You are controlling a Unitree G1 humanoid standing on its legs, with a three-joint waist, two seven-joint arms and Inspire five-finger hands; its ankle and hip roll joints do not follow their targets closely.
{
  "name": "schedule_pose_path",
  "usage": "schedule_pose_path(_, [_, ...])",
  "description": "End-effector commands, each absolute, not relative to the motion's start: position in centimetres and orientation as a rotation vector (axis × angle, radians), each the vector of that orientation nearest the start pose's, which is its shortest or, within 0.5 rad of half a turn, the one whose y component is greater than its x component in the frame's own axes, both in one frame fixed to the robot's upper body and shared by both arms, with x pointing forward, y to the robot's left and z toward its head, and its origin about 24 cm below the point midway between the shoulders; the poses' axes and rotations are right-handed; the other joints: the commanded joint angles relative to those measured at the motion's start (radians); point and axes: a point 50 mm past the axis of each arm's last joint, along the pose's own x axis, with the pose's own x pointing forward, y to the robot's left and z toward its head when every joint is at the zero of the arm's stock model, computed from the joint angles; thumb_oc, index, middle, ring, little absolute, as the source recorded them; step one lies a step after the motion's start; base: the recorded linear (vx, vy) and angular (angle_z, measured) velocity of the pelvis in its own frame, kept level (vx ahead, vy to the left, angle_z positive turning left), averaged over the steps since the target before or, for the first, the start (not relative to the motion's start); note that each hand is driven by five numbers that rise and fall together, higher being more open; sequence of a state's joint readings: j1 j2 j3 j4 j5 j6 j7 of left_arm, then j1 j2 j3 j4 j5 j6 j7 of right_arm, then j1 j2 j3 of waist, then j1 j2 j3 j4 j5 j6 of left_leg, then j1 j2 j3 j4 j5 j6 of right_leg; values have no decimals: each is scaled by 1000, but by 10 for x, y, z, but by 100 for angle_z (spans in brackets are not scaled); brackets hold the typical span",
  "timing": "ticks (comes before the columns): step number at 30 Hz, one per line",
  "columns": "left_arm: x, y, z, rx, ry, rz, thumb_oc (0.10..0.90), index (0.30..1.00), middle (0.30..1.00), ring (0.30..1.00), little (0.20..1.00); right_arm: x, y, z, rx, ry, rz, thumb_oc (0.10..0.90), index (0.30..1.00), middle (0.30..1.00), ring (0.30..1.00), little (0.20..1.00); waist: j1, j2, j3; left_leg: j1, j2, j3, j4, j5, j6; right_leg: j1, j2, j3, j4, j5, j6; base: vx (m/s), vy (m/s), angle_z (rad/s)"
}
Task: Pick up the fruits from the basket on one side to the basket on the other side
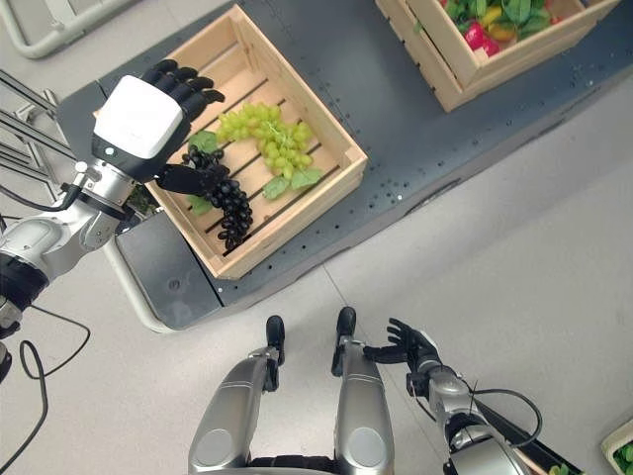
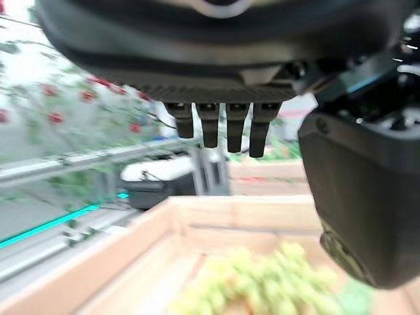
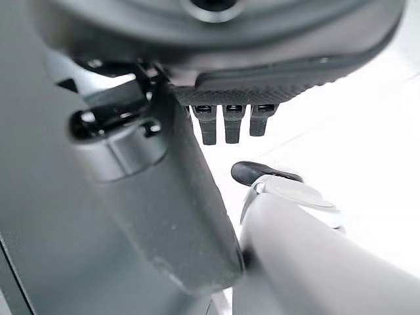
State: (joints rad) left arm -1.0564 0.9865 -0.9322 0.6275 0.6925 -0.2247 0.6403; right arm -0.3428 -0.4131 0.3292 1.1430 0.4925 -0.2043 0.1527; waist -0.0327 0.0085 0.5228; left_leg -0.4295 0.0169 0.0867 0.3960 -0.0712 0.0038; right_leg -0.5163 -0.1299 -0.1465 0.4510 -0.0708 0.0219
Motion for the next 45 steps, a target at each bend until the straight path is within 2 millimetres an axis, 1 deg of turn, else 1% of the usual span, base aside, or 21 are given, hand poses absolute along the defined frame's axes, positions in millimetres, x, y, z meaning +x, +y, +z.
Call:
schedule_pose_path(1, [357,237,290,1893,-932,305,800,900,900,900,900,251,-269,-60,-61,511,-46,800,900,900,900,900,-3,3,-3,-53,21,-1,64,-22,15,22,-10,-14,68,-57,-13,-33,39,-6])
schedule_pose_path(3, [358,239,295,1953,-898,292,800,900,900,900,900,260,-269,-50,-50,452,-33,800,900,900,900,900,-4,1,-3,-103,28,4,100,-32,16,-20,-5,-10,90,-62,-16,-35,39,-3])
schedule_pose_path(7, [357,238,301,2000,-882,257,800,900,900,900,900,272,-261,-39,-9,397,-8,800,900,900,900,900,0,-5,-3,-158,35,9,133,-41,18,-68,-4,-10,113,-65,-18,-14,17,1])
schedule_pose_path(13, [357,234,313,2135,-831,236,800,900,900,900,900,282,-254,-29,20,349,31,800,900,900,900,900,0,-7,-3,-217,38,13,174,-54,19,-124,-6,-10,148,-71,-20,-14,48,5])
schedule_pose_path(14, [357,233,319,2156,-824,248,800,900,900,900,900,284,-252,-27,24,341,41,800,900,900,900,900,1,-9,-3,-235,39,15,185,-58,19,-139,-7,-10,154,-71,-21,-15,45,6])
schedule_pose_path(17, [356,229,330,2216,-800,254,800,900,900,900,900,286,-250,-26,30,339,54,800,900,900,900,900,5,-11,-3,-258,39,15,199,-64,19,-159,-11,-14,165,-72,-20,-7,37,5])
schedule_pose_path(20, [353,222,342,2261,-819,280,800,900,900,900,900,287,-246,-26,28,343,60,800,900,900,900,900,11,-15,-3,-271,39,15,198,-63,19,-172,-14,-18,166,-69,-18,2,31,7])
schedule_pose_path(27, [348,210,365,2365,-839,391,800,900,900,900,900,287,-245,-27,37,346,60,800,900,900,900,900,16,-34,-3,-298,39,13,192,-61,21,-198,-12,-23,161,-60,-14,-1,15,6])
schedule_pose_path(29, [348,208,371,2392,-845,422,800,900,900,900,900,287,-245,-28,50,341,60,800,900,900,900,900,17,-44,-3,-315,39,10,199,-64,23,-212,-9,-26,168,-58,-13,8,-3,2])
schedule_pose_path(33, [348,205,376,2433,-826,435,800,900,900,900,900,288,-242,-27,55,334,65,800,900,900,900,900,17,-54,-3,-335,39,6,205,-64,23,-228,-5,-28,169,-52,-11,10,-4,6])
schedule_pose_path(36, [351,203,376,2501,-768,419,800,900,900,900,900,290,-240,-27,58,334,59,800,900,900,900,900,14,-60,-3,-348,40,4,199,-61,24,-240,-1,-28,162,-46,-8,16,6,3])
schedule_pose_path(40, [354,194,373,2568,-746,351,800,900,900,900,900,293,-240,-24,71,321,48,800,900,900,900,900,13,-61,-3,-365,37,0,192,-58,25,-259,1,-30,160,-43,-7,8,2,2])
schedule_pose_path(43, [356,179,369,2622,-727,249,800,900,900,900,900,293,-240,-23,74,315,48,800,900,900,900,900,9,-63,-3,-382,34,-4,186,-55,26,-278,-1,-31,162,-39,-2,25,4,1])
schedule_pose_path(45, [357,176,367,2631,-715,219,800,900,900,900,900,294,-240,-23,80,311,47,800,900,900,900,900,7,-65,-3,-390,32,-7,187,-54,27,-286,-1,-31,163,-37,0,0,0,0])
